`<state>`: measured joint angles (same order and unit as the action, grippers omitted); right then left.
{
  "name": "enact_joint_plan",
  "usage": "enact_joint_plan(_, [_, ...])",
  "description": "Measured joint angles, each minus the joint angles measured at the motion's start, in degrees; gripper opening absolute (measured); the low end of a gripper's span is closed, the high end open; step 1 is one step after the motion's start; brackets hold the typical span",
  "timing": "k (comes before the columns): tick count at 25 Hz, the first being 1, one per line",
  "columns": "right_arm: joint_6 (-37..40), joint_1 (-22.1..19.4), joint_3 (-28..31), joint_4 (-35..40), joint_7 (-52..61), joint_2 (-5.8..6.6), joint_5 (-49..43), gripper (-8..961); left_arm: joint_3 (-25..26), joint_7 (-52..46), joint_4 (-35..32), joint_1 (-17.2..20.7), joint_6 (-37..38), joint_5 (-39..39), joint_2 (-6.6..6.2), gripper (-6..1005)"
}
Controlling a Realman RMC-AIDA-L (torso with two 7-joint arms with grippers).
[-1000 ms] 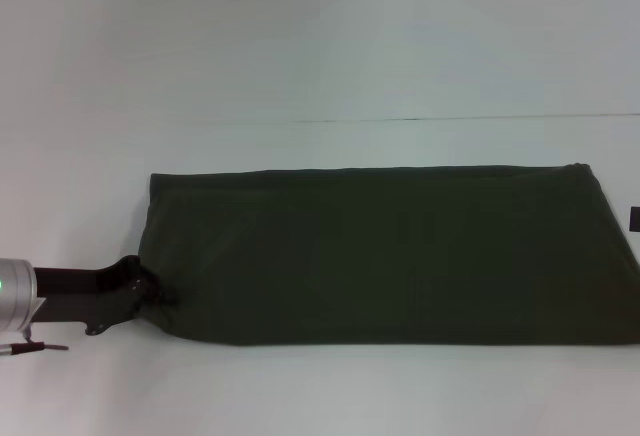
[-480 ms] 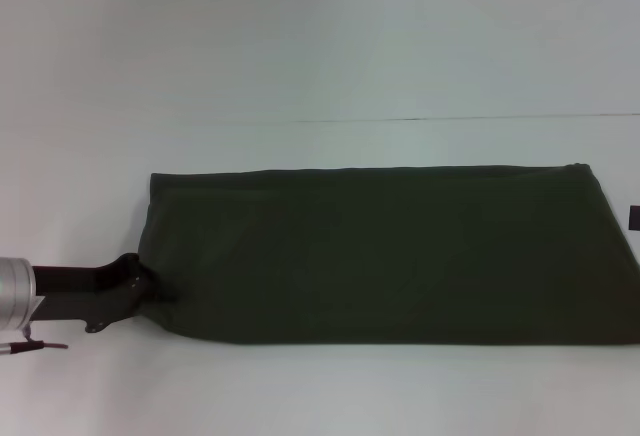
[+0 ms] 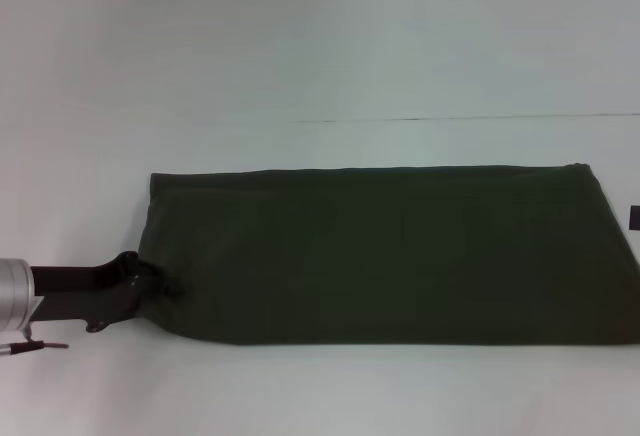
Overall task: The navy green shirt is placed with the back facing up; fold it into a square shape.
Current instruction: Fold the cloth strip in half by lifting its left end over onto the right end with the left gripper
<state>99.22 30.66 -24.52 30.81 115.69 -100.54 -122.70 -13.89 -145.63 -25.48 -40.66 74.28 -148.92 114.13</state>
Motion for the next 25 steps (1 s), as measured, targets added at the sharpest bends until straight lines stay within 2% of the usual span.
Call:
enact_joint_plan(3, [-0.16,-0.04,0.00,-0.04,-0.01,0.00,0.00,944,-0.27,0.38,-0.25,0.01,0.00,-0.03,0.02,213])
enact_joint_plan(8, [-0.39,-0.06,-0.29,-0.22,-0.02,0.00,0.00,943,-1.06,0.54,-0.61,-0.05,-0.16,-0.22,0.11,187])
enact_joint_plan(19, [-0.80,-0.08,-0.72,-0.31,0.00,-0.05,0.01,943,-0.82,0.83,-1.52,0.23,-0.37,0.04,0.13,37])
enact_joint_plan(25, [-1.51,-0.22,-0.83,-0.31,0.02,-0.09,0.01,943,-0.37,0.60,-5.38,2.31,1.61,0.11,-0.39,38])
